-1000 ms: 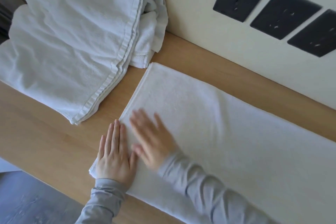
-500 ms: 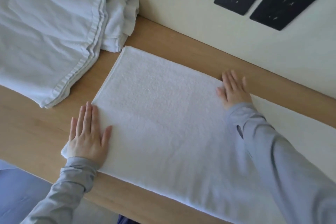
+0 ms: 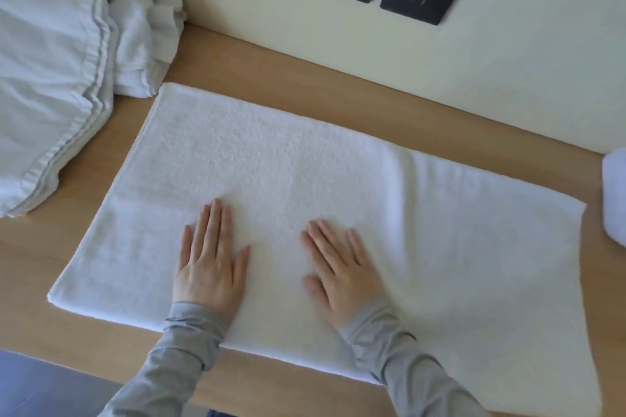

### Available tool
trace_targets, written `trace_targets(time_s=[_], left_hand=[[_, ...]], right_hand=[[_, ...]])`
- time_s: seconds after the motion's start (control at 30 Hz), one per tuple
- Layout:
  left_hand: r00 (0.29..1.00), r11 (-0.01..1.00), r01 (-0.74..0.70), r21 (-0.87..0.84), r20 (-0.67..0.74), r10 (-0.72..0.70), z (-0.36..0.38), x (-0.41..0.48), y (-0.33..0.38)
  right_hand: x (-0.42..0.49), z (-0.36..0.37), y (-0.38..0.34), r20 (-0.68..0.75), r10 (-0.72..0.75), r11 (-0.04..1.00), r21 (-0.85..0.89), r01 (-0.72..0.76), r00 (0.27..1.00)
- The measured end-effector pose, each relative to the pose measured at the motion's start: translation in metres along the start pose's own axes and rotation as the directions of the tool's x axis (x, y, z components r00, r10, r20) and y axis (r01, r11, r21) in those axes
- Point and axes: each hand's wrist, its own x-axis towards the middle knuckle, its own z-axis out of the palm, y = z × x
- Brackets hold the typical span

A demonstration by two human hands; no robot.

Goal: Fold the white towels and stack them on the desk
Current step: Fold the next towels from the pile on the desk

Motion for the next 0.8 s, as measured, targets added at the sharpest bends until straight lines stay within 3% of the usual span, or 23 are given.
trace_targets(time_s=[0.13,0.23,0.33,0.4,0.47,0.53,0.6,0.67,0.73,0.8], left_hand=[[1.000,1.000,0.009,0.018,-0.003,-0.009,0.001,0.001,0.004],[1.000,0.999,0.001,0.038,-0.006,0.000,0.000,0.000,0.007],[1.000,0.999,0.011,0.042,-0.009,-0.011,-0.003,0.000,0.012],[0.999,0.999,0.038,0.037,-0.011,-0.038,-0.005,0.000,0.019],[0.999,0.999,0.032,0.030,-0.018,-0.032,-0.005,0.002,0.036],[0.999,0.998,-0.052,0.024,-0.012,0.053,-0.002,0.002,0.065],[0.990,0.990,-0.142,0.016,0.016,0.141,0.007,0.001,0.096],[0.987,0.987,-0.155,0.030,0.045,0.153,0.015,0.001,0.111],[0.989,0.988,-0.142,0.062,0.059,0.139,0.022,0.001,0.111],[0.989,0.987,-0.142,0.076,0.049,0.139,0.027,0.002,0.109]], right_hand=[[-0.032,-0.019,0.123,-0.013,0.263,0.963,-0.062,-0.264,0.965],[-0.051,-0.029,0.197,0.000,0.509,0.859,-0.072,-0.508,0.861],[-0.052,-0.037,0.228,-0.002,0.675,0.738,-0.003,-0.675,0.738],[-0.040,-0.044,0.216,-0.047,0.705,0.709,0.081,-0.701,0.708],[-0.025,-0.045,0.179,-0.153,0.601,0.799,0.134,-0.586,0.784],[-0.011,-0.037,0.124,-0.216,0.347,0.938,0.079,-0.338,0.913],[-0.007,-0.024,0.083,-0.174,0.062,0.998,-0.016,-0.066,0.983],[-0.007,-0.016,0.077,-0.085,-0.096,0.994,-0.065,0.090,0.992],[-0.008,-0.020,0.108,-0.047,-0.094,0.995,-0.042,0.092,0.994],[-0.010,-0.030,0.155,-0.048,0.036,0.999,-0.025,-0.037,0.998]])
